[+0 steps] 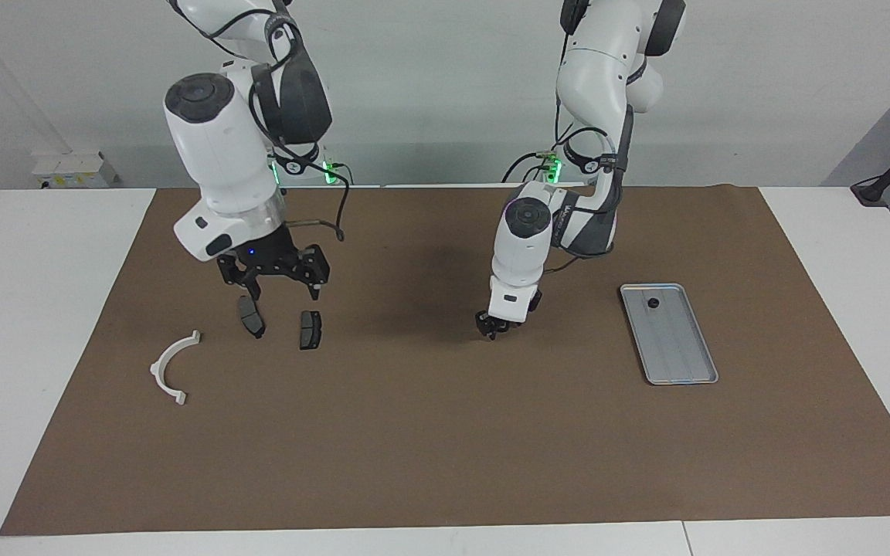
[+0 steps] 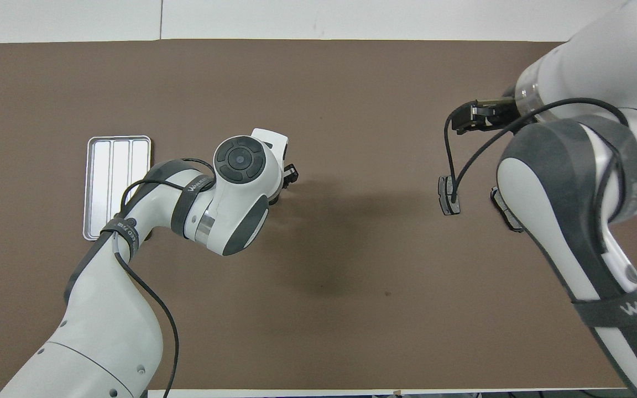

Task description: Pick bearing gear from pile to tray

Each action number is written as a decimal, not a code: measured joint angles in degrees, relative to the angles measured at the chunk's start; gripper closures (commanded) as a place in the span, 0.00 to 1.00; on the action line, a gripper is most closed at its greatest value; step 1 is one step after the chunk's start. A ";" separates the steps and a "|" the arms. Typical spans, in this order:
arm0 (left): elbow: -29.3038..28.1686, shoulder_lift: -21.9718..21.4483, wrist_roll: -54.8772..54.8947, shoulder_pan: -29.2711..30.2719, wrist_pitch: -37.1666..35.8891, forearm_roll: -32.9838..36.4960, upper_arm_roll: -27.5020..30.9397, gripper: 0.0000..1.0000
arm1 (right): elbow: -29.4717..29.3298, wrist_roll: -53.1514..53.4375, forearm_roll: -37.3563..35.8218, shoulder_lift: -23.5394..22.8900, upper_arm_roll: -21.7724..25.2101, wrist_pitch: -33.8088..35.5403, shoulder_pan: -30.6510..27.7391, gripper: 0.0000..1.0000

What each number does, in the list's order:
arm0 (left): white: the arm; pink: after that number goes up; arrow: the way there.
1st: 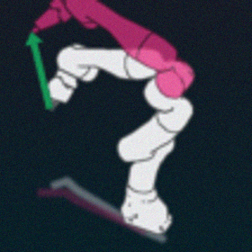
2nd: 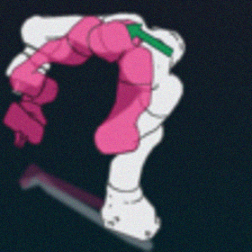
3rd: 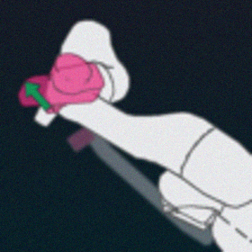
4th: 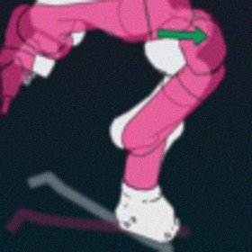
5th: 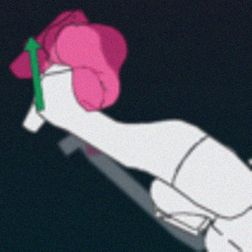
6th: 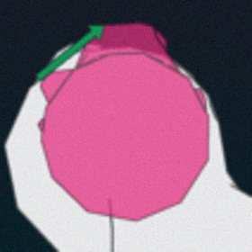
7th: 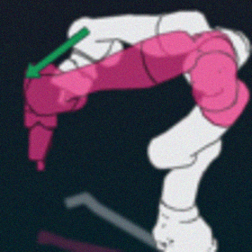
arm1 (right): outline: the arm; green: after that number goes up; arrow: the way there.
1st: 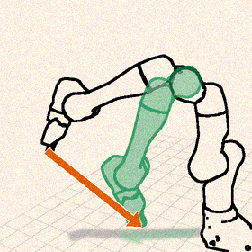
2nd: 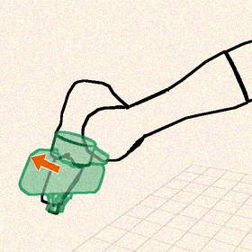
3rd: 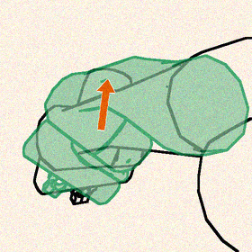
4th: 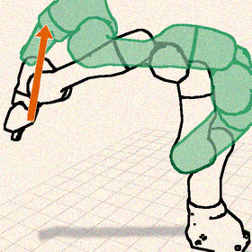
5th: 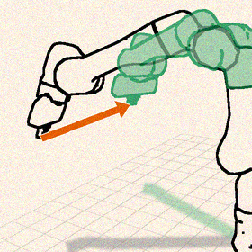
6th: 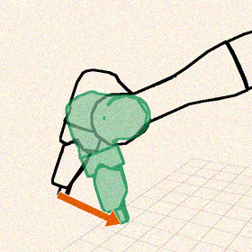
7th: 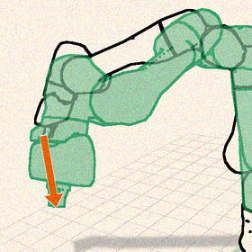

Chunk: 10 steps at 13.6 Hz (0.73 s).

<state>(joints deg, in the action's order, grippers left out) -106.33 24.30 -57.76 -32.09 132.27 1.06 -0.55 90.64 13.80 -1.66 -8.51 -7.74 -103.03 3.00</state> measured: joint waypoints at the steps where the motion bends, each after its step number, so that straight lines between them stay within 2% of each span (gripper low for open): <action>1: -0.49 0.00 -0.32 -0.11 0.64 0.00 0.00 0.31 | 1.16 -0.85 0.02 2.94 0.00 2.70 -0.68 0.00; 3: -0.75 -0.02 -0.44 -0.14 0.79 0.00 0.01 0.33 | 2.31 -3.98 0.03 7.08 -0.01 6.81 -1.41 0.00; 4: -0.82 -0.05 -0.49 -0.14 0.79 0.00 0.01 0.43 | 2.65 -6.19 0.04 8.48 -0.01 7.95 -1.65 0.00; 5: -0.86 -0.09 -0.50 -0.14 0.80 0.01 0.02 0.60 | 2.86 -8.50 0.04 9.53 0.00 8.71 -1.97 0.00; 6: -0.88 -0.15 -0.54 -0.14 0.79 0.03 0.04 0.83 | 2.98 -10.81 0.04 10.35 0.03 9.16 -2.41 0.00; 7: -0.90 -0.38 -0.55 -0.13 0.72 0.06 0.09 0.97 | 3.03 -12.99 0.04 11.08 0.07 9.68 -2.88 0.00; 8: -0.98 -0.55 -0.55 -0.13 0.61 0.10 0.14 1.00 | 3.05 -14.84 0.04 11.82 0.18 10.21 -3.26 0.00; 10: -1.00 -0.59 -0.55 -0.13 0.48 0.10 0.17 1.00 | 3.05 -16.75 0.04 13.23 0.91 11.46 -3.42 0.00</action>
<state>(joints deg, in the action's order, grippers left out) -107.33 23.71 -58.31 -32.22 132.75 1.16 -0.38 93.69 -2.95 -1.63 4.73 -6.83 -91.57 -0.42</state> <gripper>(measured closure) 0.656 0.000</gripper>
